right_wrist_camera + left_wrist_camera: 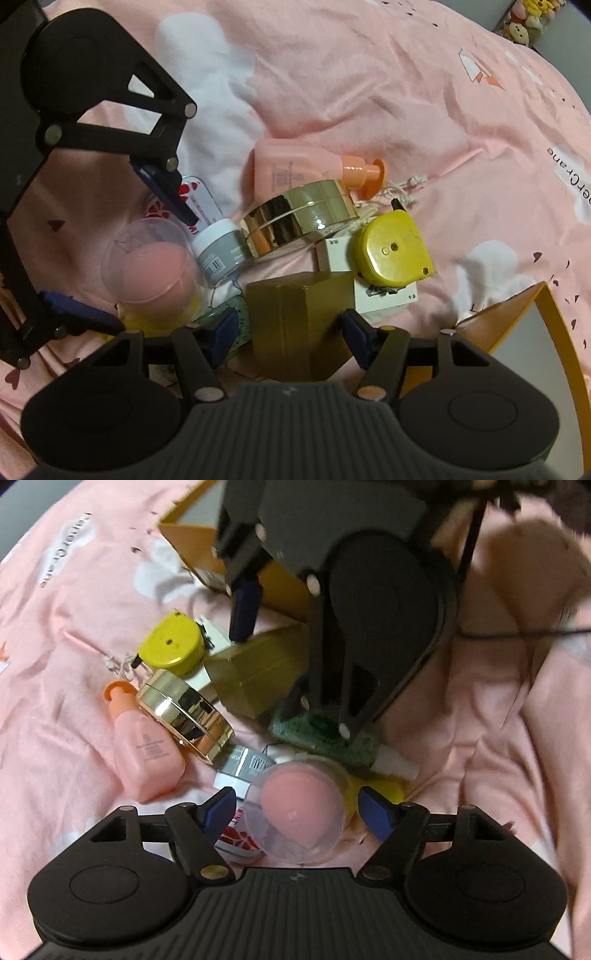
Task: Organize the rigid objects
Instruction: 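Grasp the gold cube box with the right tool while the left tool grasps the clear pink-sponge cup, then carry the gold cube and the sponge cup into the box and release both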
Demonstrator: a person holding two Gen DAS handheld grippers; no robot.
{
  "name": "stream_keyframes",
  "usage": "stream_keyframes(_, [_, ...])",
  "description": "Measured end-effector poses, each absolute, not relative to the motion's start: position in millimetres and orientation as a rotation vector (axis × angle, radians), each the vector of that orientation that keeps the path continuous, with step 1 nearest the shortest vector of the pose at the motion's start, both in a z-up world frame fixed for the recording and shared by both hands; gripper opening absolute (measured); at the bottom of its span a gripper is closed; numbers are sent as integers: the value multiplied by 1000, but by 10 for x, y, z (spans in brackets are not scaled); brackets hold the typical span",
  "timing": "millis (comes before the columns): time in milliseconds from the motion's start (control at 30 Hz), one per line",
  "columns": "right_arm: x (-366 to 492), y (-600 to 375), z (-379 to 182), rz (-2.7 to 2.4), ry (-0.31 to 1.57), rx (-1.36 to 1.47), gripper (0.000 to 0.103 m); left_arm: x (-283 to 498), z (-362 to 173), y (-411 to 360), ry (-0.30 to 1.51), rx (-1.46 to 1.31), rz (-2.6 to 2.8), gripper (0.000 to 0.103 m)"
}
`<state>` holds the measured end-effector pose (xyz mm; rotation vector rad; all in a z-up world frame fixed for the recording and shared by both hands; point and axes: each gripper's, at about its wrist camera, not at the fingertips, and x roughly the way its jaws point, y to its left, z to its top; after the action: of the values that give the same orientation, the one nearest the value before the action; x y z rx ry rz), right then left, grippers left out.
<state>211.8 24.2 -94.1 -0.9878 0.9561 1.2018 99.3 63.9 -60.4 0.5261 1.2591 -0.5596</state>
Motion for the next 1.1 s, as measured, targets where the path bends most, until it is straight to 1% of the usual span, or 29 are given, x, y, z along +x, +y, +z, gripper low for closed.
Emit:
stream_keyframes(200, [2165,247,-985,1184,978,-970,63,1135,-695,626,1351,510,-601,79])
stream_keyframes(233, [2166,253,-991,1179,980,-966,64,1153,-705,622,1358,507,-600,79])
stream_keyframes(300, [2159,265,-1011,1175,982,-963,70,1184,-704,632,1374,499,-589,78])
stream_keyframes(333, [2146,273,-1021,1172,984,-959,71,1233,-732,643,1381,493,-579,78])
stream_keyframes(367, [2137,286,-1032,1165,987,-954,73,1240,-735,645,1389,479,-569,76])
stream_keyframes(433, [2133,307,-1047,1141,994,-940,73,1256,-728,668,1401,449,-548,75])
stream_keyframes(500, [2147,320,-1049,1115,996,-920,66,1259,-717,697,1403,421,-532,75])
stream_keyframes(533, [2161,319,-1037,1103,999,-904,65,1248,-691,719,1402,407,-527,75])
stream_keyframes(633, [2190,279,-971,1099,992,-867,58,1260,-625,771,1395,354,-503,74])
stream_keyframes(700, [2190,246,-892,1096,979,-853,51,1282,-532,820,1378,314,-490,74])
stream_keyframes(800, [2195,188,-744,1093,948,-824,48,1312,-365,870,1351,272,-459,74])
stream_keyframes(1100, [2107,-24,-140,1103,814,-748,48,1453,120,897,1215,258,-383,74])
